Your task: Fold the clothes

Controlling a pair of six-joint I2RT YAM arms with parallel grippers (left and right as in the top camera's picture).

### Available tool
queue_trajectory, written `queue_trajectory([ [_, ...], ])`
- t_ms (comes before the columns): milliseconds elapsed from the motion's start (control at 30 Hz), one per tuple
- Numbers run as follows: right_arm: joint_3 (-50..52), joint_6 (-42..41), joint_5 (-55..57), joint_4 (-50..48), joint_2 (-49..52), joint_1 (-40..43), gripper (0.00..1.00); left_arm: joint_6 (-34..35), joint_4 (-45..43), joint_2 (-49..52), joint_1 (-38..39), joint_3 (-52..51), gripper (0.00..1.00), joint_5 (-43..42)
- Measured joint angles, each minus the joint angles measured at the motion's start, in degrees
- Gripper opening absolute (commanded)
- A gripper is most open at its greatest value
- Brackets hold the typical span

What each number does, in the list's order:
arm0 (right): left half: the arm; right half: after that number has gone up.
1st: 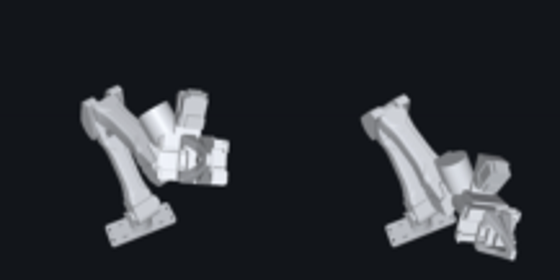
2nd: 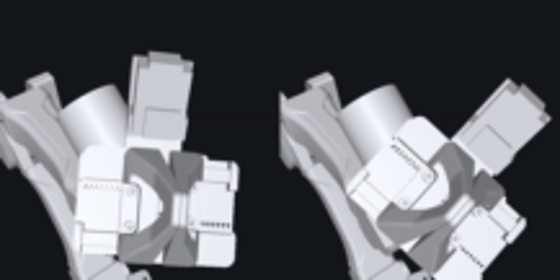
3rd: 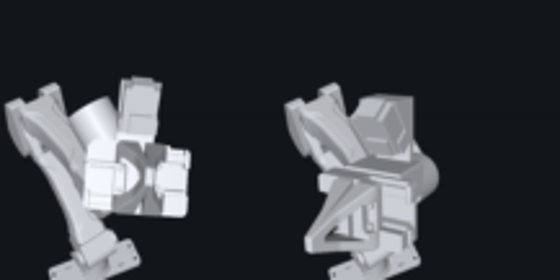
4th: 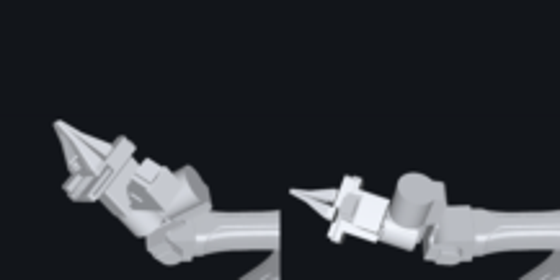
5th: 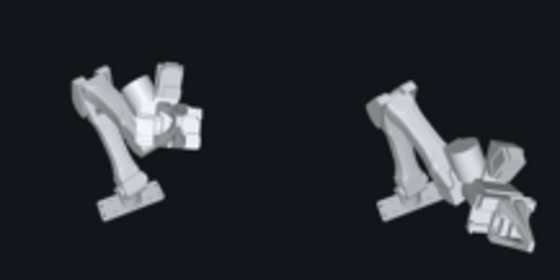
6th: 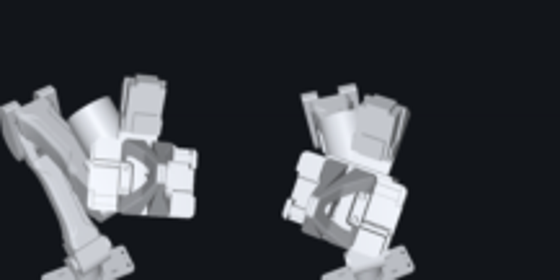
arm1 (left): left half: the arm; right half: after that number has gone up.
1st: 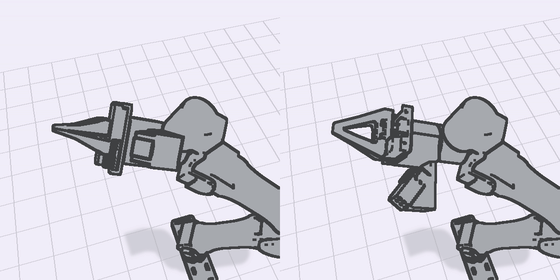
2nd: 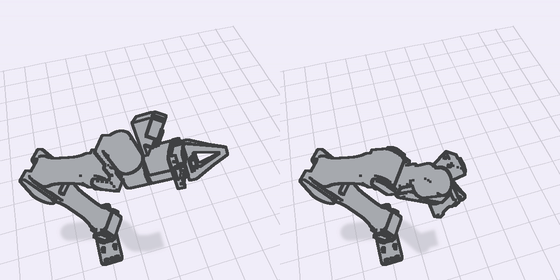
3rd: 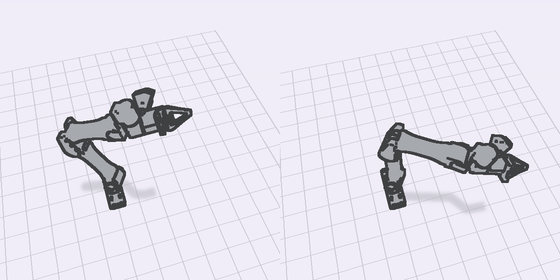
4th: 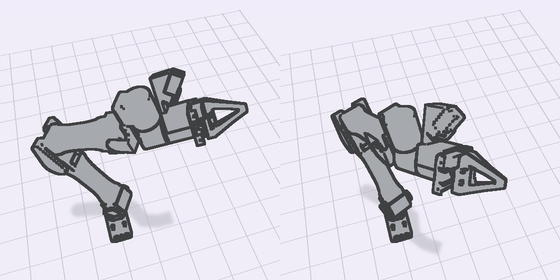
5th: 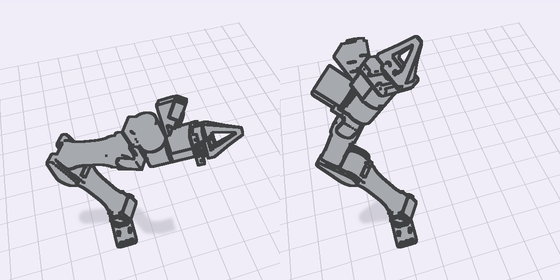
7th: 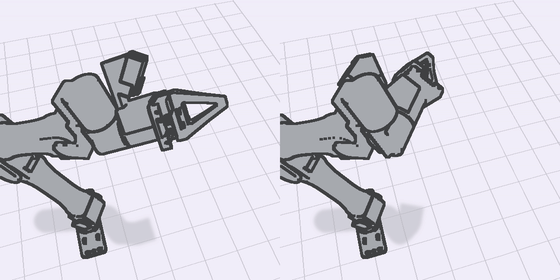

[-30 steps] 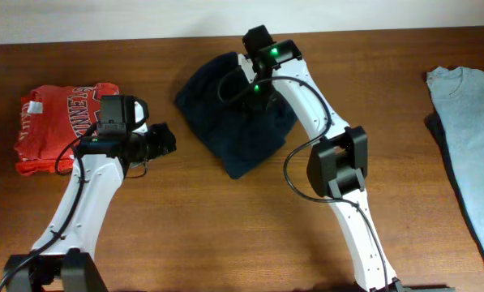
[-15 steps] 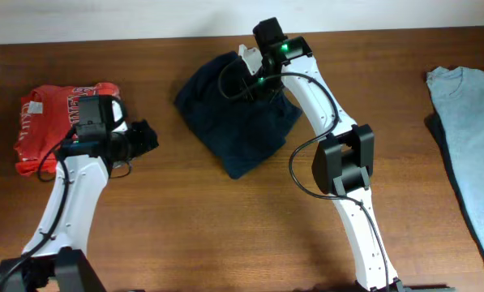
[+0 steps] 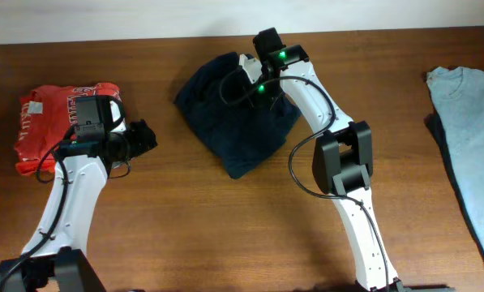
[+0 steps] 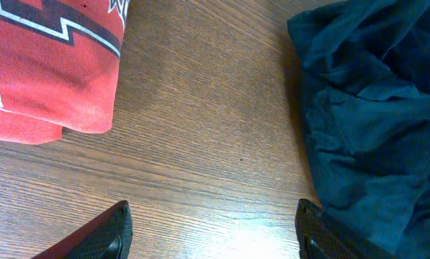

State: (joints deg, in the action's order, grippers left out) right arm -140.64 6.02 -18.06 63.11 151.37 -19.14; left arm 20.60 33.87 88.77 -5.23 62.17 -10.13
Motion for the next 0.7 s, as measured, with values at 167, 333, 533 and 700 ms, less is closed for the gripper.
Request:
queue_trajectory([
  [167, -7.74, -1.27, -0.09, 2.91, 0.09, 0.76, 0.04, 0.00, 0.00, 0.00, 0.00, 0.00, 0.72, 0.00],
  [333, -17.88, -1.55, -2.12, 2.34, -0.02, 0.70, 0.04, 0.00, 0.02, 0.00, 0.00, 0.00, 0.72, 0.02],
  [533, -18.62, -1.55, -2.84, -5.29, -0.15, -1.29, 0.04, 0.00, 0.02, 0.00, 0.00, 0.00, 0.72, -0.07],
  [700, -16.85, -4.96, 2.82, -7.72, -0.15, -2.23, 0.04, 0.00, 0.74, 0.00, 0.00, 0.00, 0.72, -0.20],
])
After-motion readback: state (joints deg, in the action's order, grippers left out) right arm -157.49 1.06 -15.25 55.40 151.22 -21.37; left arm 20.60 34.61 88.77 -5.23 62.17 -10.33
